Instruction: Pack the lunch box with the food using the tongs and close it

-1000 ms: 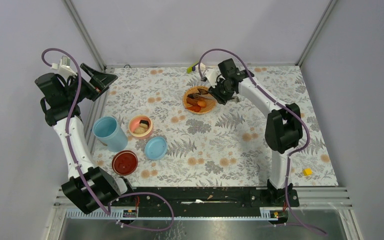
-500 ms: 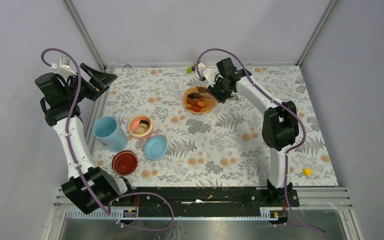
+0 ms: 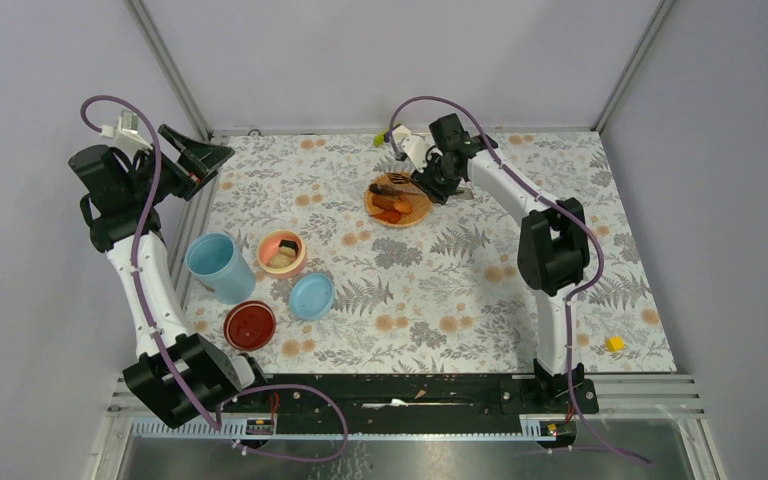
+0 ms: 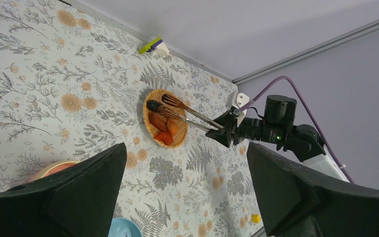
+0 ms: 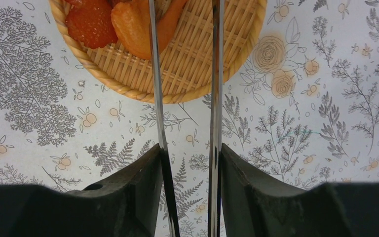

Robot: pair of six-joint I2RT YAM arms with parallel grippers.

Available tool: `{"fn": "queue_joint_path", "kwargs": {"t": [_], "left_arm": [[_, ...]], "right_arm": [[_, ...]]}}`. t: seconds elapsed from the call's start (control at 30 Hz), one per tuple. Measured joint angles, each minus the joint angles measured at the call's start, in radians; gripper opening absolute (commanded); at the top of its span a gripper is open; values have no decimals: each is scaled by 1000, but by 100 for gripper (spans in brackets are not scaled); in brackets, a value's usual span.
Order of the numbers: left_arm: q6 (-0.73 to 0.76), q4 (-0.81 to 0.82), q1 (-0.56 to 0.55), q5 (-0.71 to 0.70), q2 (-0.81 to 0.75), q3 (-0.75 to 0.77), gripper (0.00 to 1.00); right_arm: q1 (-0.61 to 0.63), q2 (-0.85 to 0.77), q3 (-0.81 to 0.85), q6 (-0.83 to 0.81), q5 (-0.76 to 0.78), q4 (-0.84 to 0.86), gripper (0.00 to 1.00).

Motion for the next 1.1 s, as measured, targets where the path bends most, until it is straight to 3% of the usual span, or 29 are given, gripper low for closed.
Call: {"fn": "queue_joint_path", "kwargs": {"t": [0.2,0.53,1.1], "left_arm": [[-2,0,0,0,0,0,99],[-3,0,0,0,0,0,99],[36,-43,0,1,22,34,99]], "right_arm": [[0,10,4,-10,-25,-19,49],[0,10,5,-16,-26,-25,36],[0,-59,16,27,-54,-40,28]]}}
